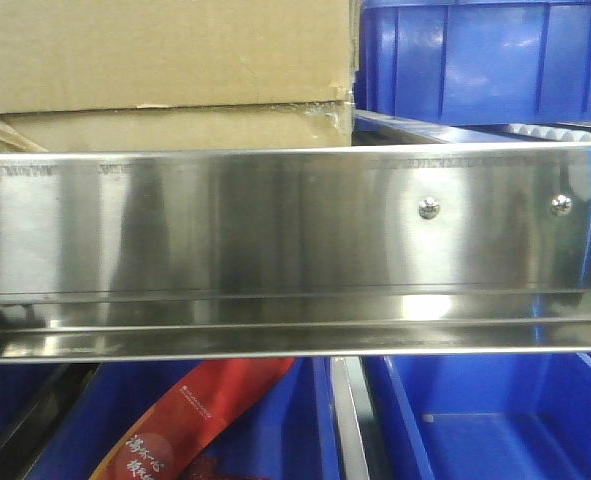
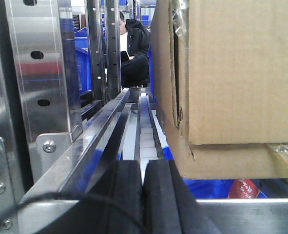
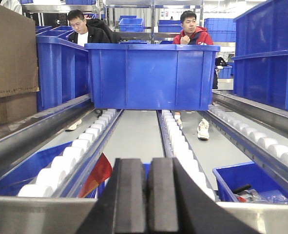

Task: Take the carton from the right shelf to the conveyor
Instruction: 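Move both grippers toward the brown carton's side walls on the shelf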

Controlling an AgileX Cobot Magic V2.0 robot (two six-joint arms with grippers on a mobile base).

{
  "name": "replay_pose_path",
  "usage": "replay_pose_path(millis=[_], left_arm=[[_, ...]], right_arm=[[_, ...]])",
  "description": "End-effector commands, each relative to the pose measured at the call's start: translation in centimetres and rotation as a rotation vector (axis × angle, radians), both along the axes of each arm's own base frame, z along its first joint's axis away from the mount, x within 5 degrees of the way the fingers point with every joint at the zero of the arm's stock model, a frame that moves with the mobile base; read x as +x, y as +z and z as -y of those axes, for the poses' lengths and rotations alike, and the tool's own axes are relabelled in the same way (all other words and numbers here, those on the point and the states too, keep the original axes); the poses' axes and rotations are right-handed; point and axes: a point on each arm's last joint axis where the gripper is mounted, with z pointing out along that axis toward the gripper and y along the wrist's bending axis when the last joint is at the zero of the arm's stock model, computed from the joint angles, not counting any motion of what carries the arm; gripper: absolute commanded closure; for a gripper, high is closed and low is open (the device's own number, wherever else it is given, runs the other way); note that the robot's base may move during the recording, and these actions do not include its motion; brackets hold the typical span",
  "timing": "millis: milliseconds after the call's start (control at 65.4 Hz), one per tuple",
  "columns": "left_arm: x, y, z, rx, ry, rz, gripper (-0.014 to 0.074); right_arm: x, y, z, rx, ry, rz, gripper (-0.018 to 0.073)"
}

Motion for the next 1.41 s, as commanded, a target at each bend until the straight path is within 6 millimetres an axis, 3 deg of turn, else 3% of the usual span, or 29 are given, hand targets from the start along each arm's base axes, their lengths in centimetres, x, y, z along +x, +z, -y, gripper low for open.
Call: replay_pose_path(millis=[0,643,841,949,1010,1239,1316,1392], left_arm=[[-0.1,0.4,0.0,-0.003,-0.002,0.032,0.0605],[-0.1,0.5,0.0,-0.002,-0.002,0.052,0.0605],[-0.2,1.0,0.0,-0.004,-0.003,0.104,0.0605],[-0.4,2.0,0.0,-0.003,-0.003,0.213,0.0605],[-0.5,2.4,0.0,-0.002,-0.003,0.233,0.0605],[-2.0,9.0,0.1,0.006,-0.001,0.178,0.0564],[-2.2,11.4,0.1,0.008,0.001,0.120,0.0496],[-2.1,13.5,0.1,0.006,0.003,0.055,0.0403]], right_arm=[[0.0,0.2,0.0,0.002,0.000,0.025,0.0627],[-0.1,0.8,0.1,0.008,-0.008,0.085,0.0627],[-0.1,0.9,0.1,0.012,-0.011,0.102,0.0627],[-0.2,1.1,0.2,0.040,-0.013,0.120,0.0627],[-0.4,2.5,0.2,0.042,-0.009,0.145,0.0627],[-3.1,10.0,0.0,0.036,0.035,0.177,0.0615],[-3.4,12.2,-0.1,0.033,0.042,0.176,0.0522],[-3.3,14.1,-0.1,0.034,0.043,0.185,0.0368]])
